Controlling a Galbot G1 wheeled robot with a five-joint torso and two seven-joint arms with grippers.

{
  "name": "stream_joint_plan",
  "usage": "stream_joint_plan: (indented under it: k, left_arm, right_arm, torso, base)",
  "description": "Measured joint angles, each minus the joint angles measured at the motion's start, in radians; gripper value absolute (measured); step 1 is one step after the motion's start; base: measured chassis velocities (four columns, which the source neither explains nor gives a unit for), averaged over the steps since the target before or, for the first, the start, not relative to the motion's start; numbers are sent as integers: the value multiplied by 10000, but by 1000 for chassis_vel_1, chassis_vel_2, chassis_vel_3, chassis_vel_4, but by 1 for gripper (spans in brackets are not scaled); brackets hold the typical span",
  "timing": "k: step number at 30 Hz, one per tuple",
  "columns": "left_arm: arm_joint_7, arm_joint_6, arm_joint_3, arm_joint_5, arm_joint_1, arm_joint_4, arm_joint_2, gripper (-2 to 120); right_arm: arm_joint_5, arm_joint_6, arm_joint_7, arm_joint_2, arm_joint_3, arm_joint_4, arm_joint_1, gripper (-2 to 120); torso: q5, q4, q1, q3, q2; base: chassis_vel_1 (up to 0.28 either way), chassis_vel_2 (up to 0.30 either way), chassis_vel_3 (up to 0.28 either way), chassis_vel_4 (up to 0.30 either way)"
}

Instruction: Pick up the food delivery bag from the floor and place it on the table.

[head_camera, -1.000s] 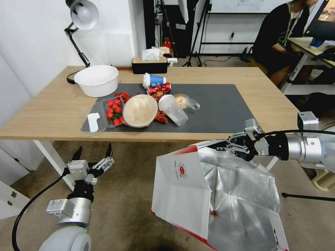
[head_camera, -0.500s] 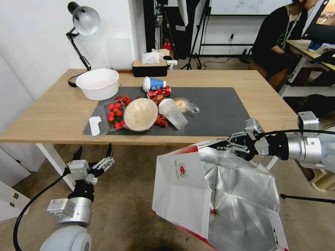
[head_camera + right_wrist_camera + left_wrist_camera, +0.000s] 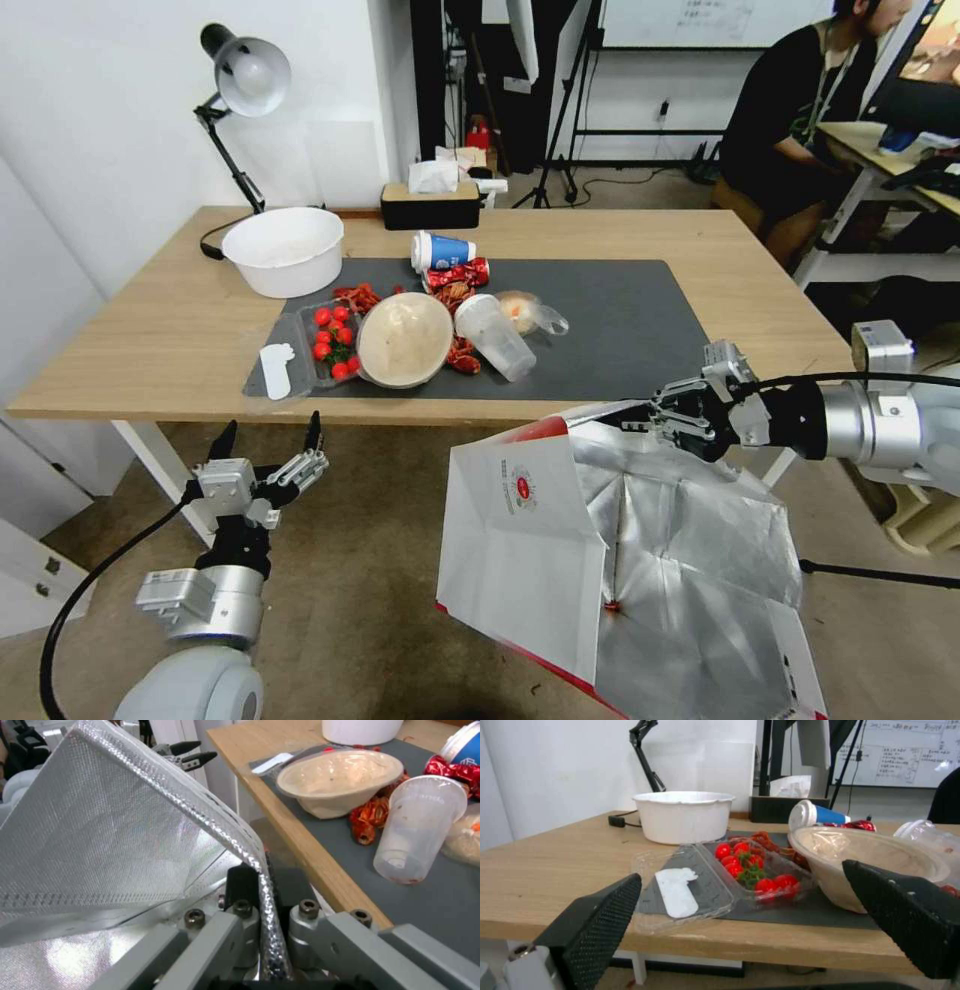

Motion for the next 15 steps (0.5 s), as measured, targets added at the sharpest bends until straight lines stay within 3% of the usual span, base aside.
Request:
stream_joint_plan:
  k: [7,15]
  left_arm:
    - [-94,10,30,47,28,-20,-4,100]
    - [-94,28,44,100,58,-71,1,100]
  right_arm:
    - [-5,2,1,1,0,2,-18,0]
    - [-8,3,0,0,5,20,-53,0]
  torso:
    - [0,0,140,169,308]
    - [0,0,169,213,379]
  base:
    - [0,0,0,0]
    - [0,0,0,0]
